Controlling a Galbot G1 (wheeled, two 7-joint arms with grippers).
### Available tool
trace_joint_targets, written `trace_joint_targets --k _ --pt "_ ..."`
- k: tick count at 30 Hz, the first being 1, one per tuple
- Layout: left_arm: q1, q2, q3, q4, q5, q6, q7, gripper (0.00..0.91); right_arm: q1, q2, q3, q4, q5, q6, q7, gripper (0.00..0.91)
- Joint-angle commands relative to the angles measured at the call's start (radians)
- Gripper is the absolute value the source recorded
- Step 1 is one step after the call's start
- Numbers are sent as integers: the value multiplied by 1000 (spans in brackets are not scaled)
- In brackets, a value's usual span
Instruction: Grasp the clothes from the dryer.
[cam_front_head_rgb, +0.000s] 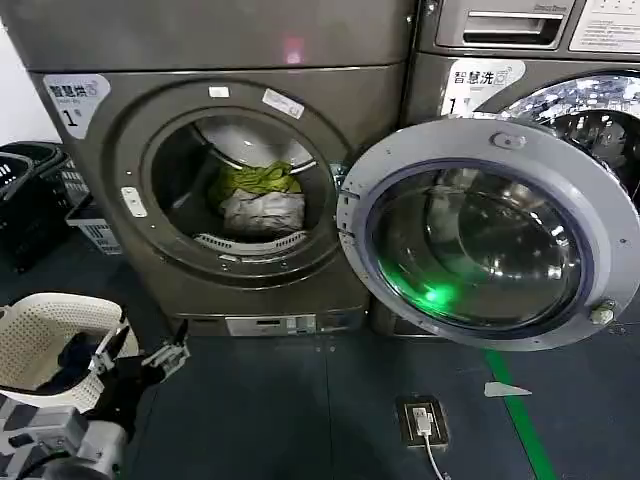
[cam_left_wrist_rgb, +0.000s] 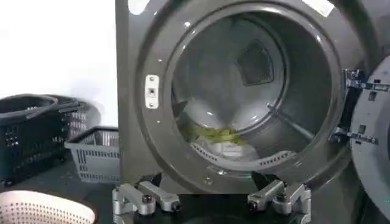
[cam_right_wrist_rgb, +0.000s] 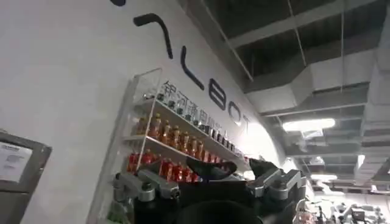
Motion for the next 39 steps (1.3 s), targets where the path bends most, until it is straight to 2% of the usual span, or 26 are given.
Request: trace_joint_targets --k 1,16,26,39 --pt "-7 1 7 2 -2 -25 4 907 -6 -3 6 2 7 19 -6 907" --pt "-31 38 27 32 -3 -30 14 907 -13 14 12 18 10 36 -21 907" --pt "-23 42 24 26 0 -30 14 907 3 14 -2 20 42 51 18 907" --pt "-17 45 20 16 3 -30 15 907 6 12 1 4 39 52 13 907"
